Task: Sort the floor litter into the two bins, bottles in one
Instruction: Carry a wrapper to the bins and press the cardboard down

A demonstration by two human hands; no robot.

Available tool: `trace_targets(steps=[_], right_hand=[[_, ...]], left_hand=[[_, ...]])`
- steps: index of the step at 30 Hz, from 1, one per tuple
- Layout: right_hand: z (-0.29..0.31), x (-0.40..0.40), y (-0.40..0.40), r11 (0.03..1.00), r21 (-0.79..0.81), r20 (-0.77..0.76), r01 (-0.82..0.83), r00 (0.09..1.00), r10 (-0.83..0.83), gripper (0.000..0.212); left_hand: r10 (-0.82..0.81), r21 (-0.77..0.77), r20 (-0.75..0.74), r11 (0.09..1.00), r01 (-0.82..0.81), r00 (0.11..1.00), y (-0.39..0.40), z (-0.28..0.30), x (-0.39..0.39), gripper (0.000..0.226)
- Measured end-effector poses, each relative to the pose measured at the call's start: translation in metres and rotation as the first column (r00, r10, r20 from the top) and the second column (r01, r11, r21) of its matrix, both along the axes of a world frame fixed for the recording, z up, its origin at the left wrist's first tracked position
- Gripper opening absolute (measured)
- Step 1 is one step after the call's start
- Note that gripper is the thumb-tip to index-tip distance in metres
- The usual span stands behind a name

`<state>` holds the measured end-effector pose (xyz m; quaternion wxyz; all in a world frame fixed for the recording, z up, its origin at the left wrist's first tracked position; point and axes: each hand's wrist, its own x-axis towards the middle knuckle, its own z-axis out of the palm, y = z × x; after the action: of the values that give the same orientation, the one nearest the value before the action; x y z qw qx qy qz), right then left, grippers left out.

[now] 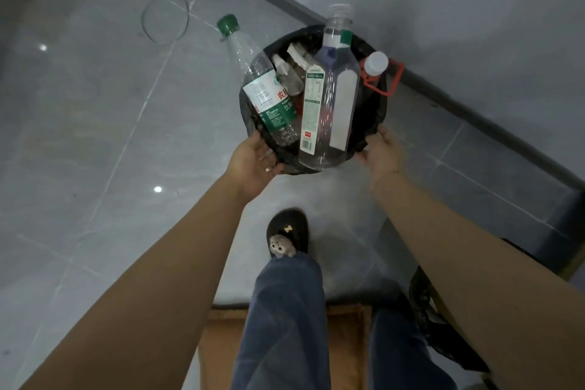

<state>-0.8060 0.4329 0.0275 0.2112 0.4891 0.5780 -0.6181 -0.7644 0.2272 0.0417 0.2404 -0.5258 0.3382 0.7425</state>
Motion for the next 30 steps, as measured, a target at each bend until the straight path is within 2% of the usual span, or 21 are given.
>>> trace_targets(steps=[2, 4, 6, 8, 9, 13, 15, 19, 22, 25, 27, 30], right_hand=[[0.004, -0.010, -0.008, 0.997, -0.073, 0.008, 0.016, 1.000, -0.016, 0.052], [0.010, -0.016, -0.012, 0.990, -0.128, 0.043, -0.063, 0.997, 0.069, 0.054], [0.020, -0.015, -0.014, 0.976, -0.150, 0.071, -0.155, 0.983, 0.167, 0.053], [0.036, -0.005, -0.015, 0.966, -0.132, 0.091, -0.223, 0.968, 0.236, 0.048], [0.044, 0.002, -0.013, 0.970, -0.115, 0.093, -0.215, 0.970, 0.226, 0.047], [0.078, 0.036, 0.017, 0.996, -0.086, 0.073, -0.016, 0.997, 0.023, 0.046], [0.098, 0.057, 0.037, 0.997, -0.075, 0.071, 0.014, 0.997, -0.008, 0.047], [0.126, 0.103, 0.079, 0.999, 0.010, 0.064, 0.031, 0.997, -0.032, 0.042], [0.142, 0.136, 0.118, 0.999, 0.023, 0.061, 0.030, 0.998, -0.032, 0.043], [0.161, 0.166, 0.160, 0.997, 0.070, -0.007, -0.019, 1.000, 0.020, 0.038], [0.177, 0.188, 0.192, 0.987, 0.149, -0.058, -0.063, 0.996, 0.072, 0.036], [0.193, 0.222, 0.245, 0.950, 0.296, -0.102, -0.102, 0.985, 0.137, 0.037]], left_hand=[[-0.054, -0.004, -0.046, 0.999, 0.054, 0.997, -0.010, 0.003, -0.012, 0.023], [-0.155, -0.040, -0.056, 0.987, 0.152, 0.986, -0.014, 0.005, -0.015, 0.027], [-0.281, -0.086, -0.018, 0.957, 0.278, 0.960, -0.012, 0.006, -0.008, 0.036], [-0.311, -0.099, 0.049, 0.944, 0.315, 0.949, -0.005, 0.007, 0.010, 0.045], [-0.303, -0.104, 0.072, 0.945, 0.309, 0.950, -0.001, 0.011, 0.021, 0.048], [-0.210, -0.146, 0.104, 0.964, 0.223, 0.972, 0.031, 0.041, 0.064, 0.045], [-0.237, -0.147, 0.124, 0.956, 0.254, 0.964, 0.052, 0.059, 0.084, 0.045], [-0.323, -0.076, 0.156, 0.938, 0.338, 0.933, 0.102, 0.088, 0.119, 0.035], [-0.401, -0.075, 0.124, 0.908, 0.411, 0.908, 0.150, 0.106, 0.137, 0.029], [-0.477, -0.069, 0.083, 0.873, 0.482, 0.875, 0.199, 0.118, 0.153, 0.029], [-0.522, -0.097, 0.069, 0.844, 0.527, 0.850, 0.235, 0.124, 0.163, 0.030], [-0.588, -0.194, 0.129, 0.775, 0.602, 0.799, 0.284, 0.133, 0.175, 0.045]])
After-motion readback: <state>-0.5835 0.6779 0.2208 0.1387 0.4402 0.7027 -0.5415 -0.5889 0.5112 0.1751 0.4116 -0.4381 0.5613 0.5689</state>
